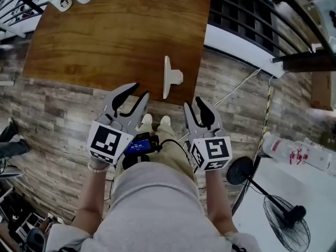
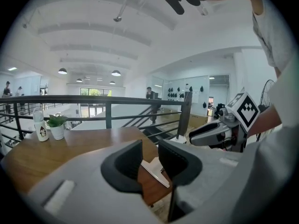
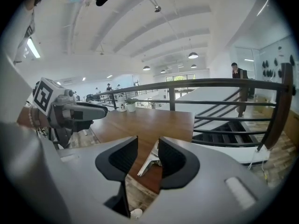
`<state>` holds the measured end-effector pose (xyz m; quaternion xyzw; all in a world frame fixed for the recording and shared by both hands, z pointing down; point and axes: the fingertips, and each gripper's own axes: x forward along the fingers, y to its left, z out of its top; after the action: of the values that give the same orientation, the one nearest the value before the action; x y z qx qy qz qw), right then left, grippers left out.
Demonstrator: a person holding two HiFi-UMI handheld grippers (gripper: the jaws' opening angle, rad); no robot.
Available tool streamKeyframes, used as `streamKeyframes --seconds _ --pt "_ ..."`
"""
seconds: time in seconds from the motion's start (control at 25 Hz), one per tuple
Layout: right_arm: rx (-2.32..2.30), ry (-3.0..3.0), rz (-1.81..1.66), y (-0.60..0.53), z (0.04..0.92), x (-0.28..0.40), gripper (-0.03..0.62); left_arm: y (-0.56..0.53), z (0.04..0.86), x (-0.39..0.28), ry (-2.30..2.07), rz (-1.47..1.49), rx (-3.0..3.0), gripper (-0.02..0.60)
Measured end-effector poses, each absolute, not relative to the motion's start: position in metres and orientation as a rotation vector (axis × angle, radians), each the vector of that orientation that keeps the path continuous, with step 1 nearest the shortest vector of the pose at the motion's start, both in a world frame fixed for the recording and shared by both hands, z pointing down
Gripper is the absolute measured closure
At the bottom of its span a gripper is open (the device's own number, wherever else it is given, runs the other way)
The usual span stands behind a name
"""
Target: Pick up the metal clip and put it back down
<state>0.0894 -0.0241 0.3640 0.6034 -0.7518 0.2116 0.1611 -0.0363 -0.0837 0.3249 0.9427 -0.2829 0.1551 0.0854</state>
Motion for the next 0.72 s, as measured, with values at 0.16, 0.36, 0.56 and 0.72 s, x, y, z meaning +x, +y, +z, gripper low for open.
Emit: streamKeyframes --seconds 0.16,0.36,0.56,0.72 --pt "1.676 -2.168 0.624 -0.032 0.373 0.09 0.444 -0.087 0.33 -0.037 -0.89 0.466 2.783 0.483" --pt "1.603 -2.185 0.643 -0.043 0.388 0.092 0.444 -0.09 0.34 -0.037 -0.927 0.476 2.751 0.483" --pt "1.551 -2.19 0.675 -0.053 0.405 0.093 0.443 -0.094 0.352 -0.04 -0.974 0.49 2.708 0.483" --pt "1.515 -2.18 0.711 -0.062 0.422 0.092 0.442 -0.098 0.363 -0.042 -0.992 0.506 2.679 0.483"
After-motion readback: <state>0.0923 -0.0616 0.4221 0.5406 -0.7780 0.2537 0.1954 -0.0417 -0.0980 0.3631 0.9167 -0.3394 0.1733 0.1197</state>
